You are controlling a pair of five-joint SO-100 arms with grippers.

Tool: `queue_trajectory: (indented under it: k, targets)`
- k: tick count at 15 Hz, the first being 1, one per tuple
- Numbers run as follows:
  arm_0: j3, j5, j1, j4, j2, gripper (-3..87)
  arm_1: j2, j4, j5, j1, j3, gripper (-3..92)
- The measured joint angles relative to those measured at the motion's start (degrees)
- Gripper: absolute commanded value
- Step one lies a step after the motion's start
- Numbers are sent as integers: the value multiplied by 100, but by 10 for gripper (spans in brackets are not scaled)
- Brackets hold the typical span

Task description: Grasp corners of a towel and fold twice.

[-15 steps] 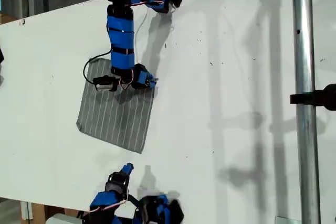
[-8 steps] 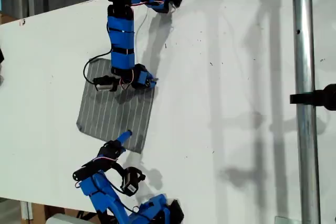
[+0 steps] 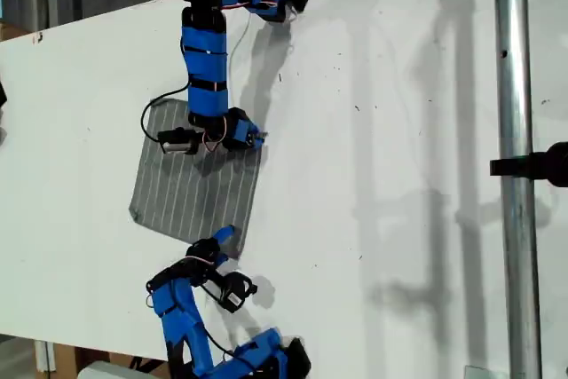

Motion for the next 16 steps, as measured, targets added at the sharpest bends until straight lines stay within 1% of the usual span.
queue_trajectory:
  k: [2, 3, 4, 5, 6, 7, 11, 16]
  targets:
    - [-264, -9, -70, -9, -756, 274, 141, 0, 0, -9, 158, -3]
    - [-519, -9, -79, 79, -1160, 257, 202, 35, 0, -35, 211, -3]
    - [-923, 35, -97, 264, -1503, 172, 237, 88, 26, -70, 229, -3]
    - [-1389, 35, -88, 545, -1811, 26, 272, 149, 79, -97, 255, -3]
    - [-1802, 35, -79, 809, -2153, -29, 352, 202, 141, -132, 299, -3]
    - [-2250, 79, -18, 1037, -2443, -30, 483, 185, 211, -158, 396, -3]
    - [-2373, 132, 97, 1239, -2417, -31, 896, 114, 290, -167, 598, -3]
    - [-1819, -176, 659, 1679, -738, -32, 1582, 246, 290, -396, 668, -3]
